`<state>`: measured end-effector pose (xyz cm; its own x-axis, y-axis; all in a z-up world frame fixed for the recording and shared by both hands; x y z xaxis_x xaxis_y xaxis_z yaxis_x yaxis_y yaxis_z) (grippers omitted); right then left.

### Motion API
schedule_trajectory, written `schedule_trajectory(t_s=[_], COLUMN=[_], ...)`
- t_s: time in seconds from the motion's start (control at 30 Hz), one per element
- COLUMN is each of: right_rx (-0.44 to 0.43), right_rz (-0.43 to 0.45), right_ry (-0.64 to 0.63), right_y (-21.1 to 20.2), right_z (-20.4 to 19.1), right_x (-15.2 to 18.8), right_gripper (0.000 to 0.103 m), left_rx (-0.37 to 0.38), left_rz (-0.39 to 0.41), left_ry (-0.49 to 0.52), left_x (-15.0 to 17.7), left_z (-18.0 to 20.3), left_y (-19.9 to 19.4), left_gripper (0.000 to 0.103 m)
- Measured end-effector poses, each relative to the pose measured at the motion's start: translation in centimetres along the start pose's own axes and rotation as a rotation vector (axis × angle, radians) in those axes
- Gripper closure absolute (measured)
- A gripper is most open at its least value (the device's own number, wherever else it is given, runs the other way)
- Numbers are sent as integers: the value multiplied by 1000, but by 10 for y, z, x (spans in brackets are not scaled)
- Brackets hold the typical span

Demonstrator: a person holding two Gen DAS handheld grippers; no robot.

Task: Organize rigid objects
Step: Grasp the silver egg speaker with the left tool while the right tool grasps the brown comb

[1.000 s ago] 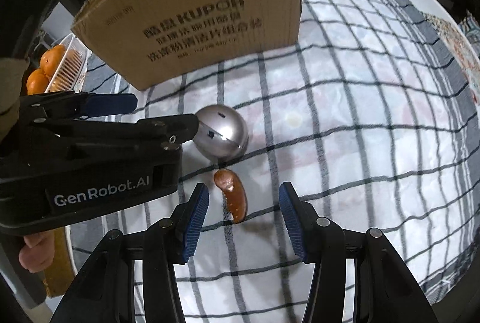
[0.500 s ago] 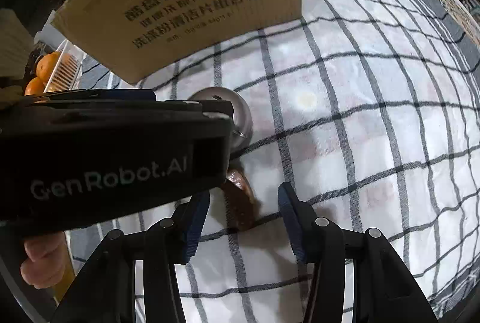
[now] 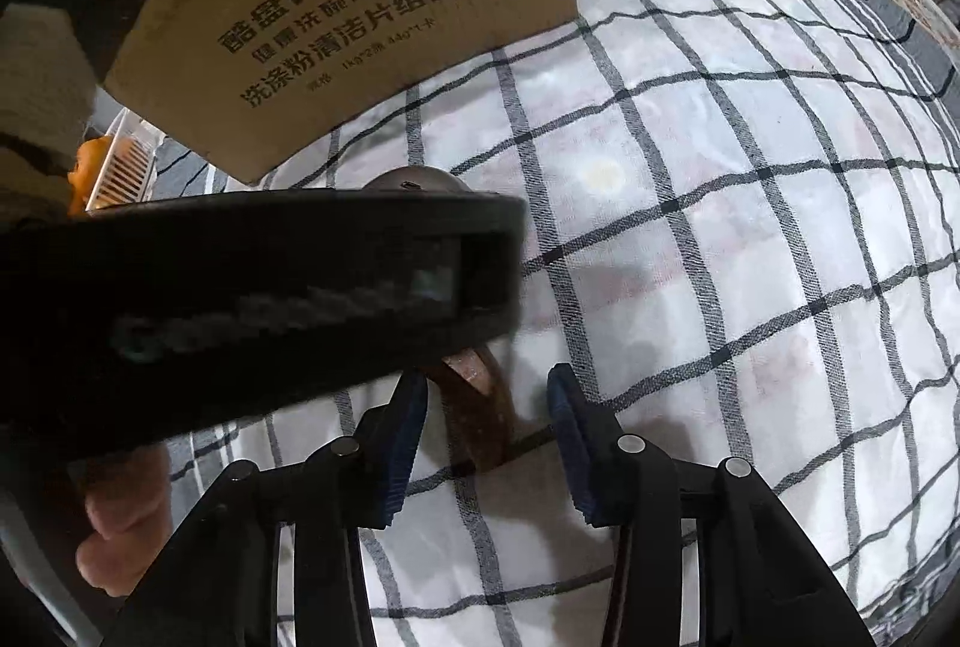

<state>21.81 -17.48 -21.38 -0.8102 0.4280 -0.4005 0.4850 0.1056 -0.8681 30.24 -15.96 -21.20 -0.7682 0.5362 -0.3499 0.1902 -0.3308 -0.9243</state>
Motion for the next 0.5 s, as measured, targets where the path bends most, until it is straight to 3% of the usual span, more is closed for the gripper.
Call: schedule_trajectory(t_s=[0.17,0.3,0.37,0.43,0.5], right_rx=[47,63,65,69,64], right_rz=[29,40,48,52,54], right_ry=[-42,-58,-65,-72,-71], right_y=[2,2,1,2,-2], right_z=[-8,-10,-11,-13,-6], right_x=[5,8,10,13,15], right_gripper=[64,67,67,78,81], left_rx=[13,-5,-5,4,3], left_rz=[4,26,35,38,34], left_ry=[7,13,8,-6,-17], left_x=[5,6,7,8,8], left_z=[4,3,0,-2,-4], left_y=[6,5,4,2,1], left_gripper=[28,38,38,39,39])
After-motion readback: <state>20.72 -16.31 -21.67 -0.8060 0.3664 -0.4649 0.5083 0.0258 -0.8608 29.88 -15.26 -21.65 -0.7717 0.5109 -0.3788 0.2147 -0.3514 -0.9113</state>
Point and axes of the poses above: each gripper's, at about its wrist camera, not at the fingertips, and y roughly the way its jaws point, z to its right, x to its underside, the point moved 7 cm from there along y, roughly the way its jaws point, and after that the axes turned 9 degrees about z, right-handed, at the moved point
